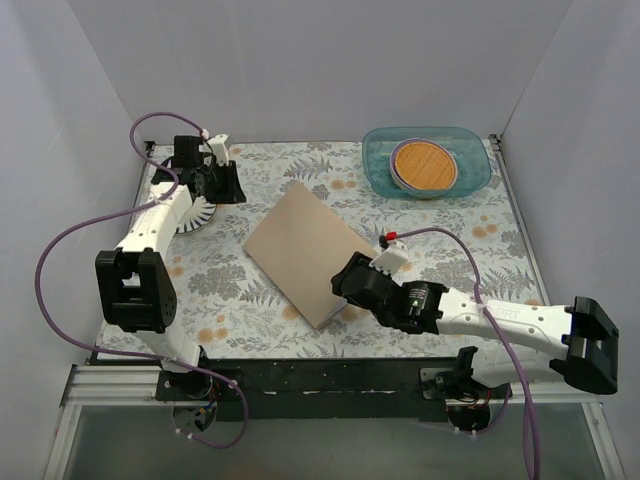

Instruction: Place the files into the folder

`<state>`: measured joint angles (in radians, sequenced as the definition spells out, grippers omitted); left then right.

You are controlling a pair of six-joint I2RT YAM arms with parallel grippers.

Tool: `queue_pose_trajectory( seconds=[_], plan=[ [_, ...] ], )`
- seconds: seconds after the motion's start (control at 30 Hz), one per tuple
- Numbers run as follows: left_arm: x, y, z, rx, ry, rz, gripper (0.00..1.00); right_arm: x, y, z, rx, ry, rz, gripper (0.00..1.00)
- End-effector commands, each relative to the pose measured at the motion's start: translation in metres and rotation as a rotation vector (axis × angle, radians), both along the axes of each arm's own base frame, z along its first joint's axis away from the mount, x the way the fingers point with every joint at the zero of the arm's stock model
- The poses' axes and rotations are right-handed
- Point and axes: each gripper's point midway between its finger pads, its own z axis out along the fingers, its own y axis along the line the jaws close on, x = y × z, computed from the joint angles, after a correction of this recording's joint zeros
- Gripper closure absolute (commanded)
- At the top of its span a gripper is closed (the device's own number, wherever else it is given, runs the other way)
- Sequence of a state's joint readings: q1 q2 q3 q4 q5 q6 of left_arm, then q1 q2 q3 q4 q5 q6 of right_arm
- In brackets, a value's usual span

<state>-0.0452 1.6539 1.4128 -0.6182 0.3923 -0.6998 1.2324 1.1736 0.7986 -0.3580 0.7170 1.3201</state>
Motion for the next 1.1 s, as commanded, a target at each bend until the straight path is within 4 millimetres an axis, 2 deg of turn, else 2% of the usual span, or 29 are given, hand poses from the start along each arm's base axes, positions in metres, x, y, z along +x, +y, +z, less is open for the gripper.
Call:
queue_pose_trajectory(
  seconds=[0.0,0.13,0.2,0.27,0.3,0.33,0.37,0.4,0.43,0.47,0.53,0.57,0.63,0.67,0.83,0.97,1.07],
  plan=[
    [-0.031,-0.001,-0.009,0.045,0.056,-0.132,0.78,0.003,-0.024,0.022,-0.167,-0.050,0.008,0.39],
    [-0.058,-0.001,-0.031,0.078,0.123,-0.225,0.80,0.002,-0.043,0.015,-0.187,-0.040,-0.043,0.42],
    [-0.073,-0.007,-0.041,0.052,0.158,-0.273,0.83,0.009,-0.051,0.017,-0.221,-0.085,-0.065,0.42],
    [-0.082,-0.013,-0.050,0.051,0.195,-0.320,0.84,0.027,-0.059,0.019,-0.277,-0.157,-0.102,0.42],
    [-0.091,-0.018,-0.059,0.047,0.240,-0.351,0.84,0.042,-0.051,0.027,-0.305,-0.224,-0.062,0.43],
    [-0.096,-0.023,-0.064,0.040,0.265,-0.371,0.86,0.052,-0.051,0.026,-0.321,-0.243,-0.064,0.44],
    [-0.100,-0.025,-0.070,0.045,0.281,-0.384,0.86,0.068,-0.060,0.007,-0.383,-0.226,-0.065,0.46],
    [-0.108,-0.032,-0.080,0.053,0.311,-0.407,0.86,0.082,-0.054,0.009,-0.377,-0.254,-0.055,0.47],
    [-0.112,-0.031,-0.088,0.084,0.325,-0.409,0.86,0.091,-0.053,0.002,-0.398,-0.245,-0.045,0.50],
    [-0.116,-0.034,-0.094,0.099,0.335,-0.418,0.86,0.106,-0.054,-0.016,-0.419,-0.187,-0.039,0.53],
    [-0.123,-0.042,-0.111,0.128,0.363,-0.438,0.86,0.120,-0.052,-0.028,-0.460,-0.152,-0.017,0.59],
    [-0.124,-0.042,-0.118,0.150,0.376,-0.435,0.86,0.125,-0.053,-0.047,-0.505,-0.110,-0.009,0.63],
    [-0.125,-0.045,-0.126,0.167,0.402,-0.441,0.87,0.138,-0.047,-0.047,-0.526,-0.109,0.010,0.69],
    [-0.125,-0.043,-0.129,0.185,0.409,-0.436,0.89,0.142,-0.047,-0.058,-0.533,-0.084,0.019,0.69],
    [-0.134,-0.026,-0.134,0.265,0.418,-0.443,0.92,0.156,-0.053,-0.075,-0.520,-0.038,0.008,0.74],
    [-0.144,-0.016,-0.136,0.301,0.407,-0.431,0.91,0.152,-0.053,-0.093,-0.510,0.013,0.030,0.77],
    [-0.129,-0.017,-0.141,0.307,0.353,-0.380,0.90,0.144,-0.054,-0.103,-0.497,0.047,0.037,0.79]
  ],
)
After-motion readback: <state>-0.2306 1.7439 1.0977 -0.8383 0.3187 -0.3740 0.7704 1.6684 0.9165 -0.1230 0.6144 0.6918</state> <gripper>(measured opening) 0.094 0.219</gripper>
